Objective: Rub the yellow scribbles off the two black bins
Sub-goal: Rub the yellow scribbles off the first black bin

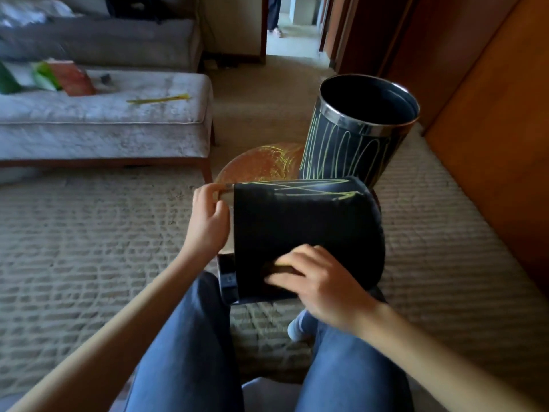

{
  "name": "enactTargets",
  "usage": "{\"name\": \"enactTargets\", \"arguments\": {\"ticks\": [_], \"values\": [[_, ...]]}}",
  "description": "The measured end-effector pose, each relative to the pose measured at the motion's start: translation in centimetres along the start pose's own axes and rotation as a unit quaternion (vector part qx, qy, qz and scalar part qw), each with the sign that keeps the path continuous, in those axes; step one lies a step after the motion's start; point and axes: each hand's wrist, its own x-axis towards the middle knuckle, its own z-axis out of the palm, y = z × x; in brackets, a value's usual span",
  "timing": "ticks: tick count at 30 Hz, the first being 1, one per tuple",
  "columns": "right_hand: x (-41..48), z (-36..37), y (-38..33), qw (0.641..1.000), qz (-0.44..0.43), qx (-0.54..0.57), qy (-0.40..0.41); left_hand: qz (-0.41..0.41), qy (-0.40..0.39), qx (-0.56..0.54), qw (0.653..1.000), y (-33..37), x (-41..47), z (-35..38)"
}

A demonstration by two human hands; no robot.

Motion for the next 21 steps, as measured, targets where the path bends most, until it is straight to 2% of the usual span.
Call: {"name": "enactTargets", "arguments": {"ticks": [2,6,12,15,21], "values": [[-1.6,-1.9,2.1,0.996,0.074,0.004,0.057,-0.084,0.003,0.000,0.996,0.3,1.8,0.2],[-3.8,-5.5,6.9,0.967,0.209,-0.045,0.136,-0.155,-0.043,-0.085,0.983,1.0,3.3,1.1],[-5.8,-3.9,7.7,0.970,0.163,-0.137,0.120,-0.078,-0.050,-0.032,0.995,2.0,3.6,1.4],[-7.1,-2.9,6.3,0.970,0.147,-0.149,0.126,-0.043,-0.062,0.034,0.997,1.5,4.8,1.4],[-6.3,-2.3,6.2,0.967,0.130,-0.144,0.166,0.032,-0.096,0.055,0.993,0.9,4.8,1.2]]}}
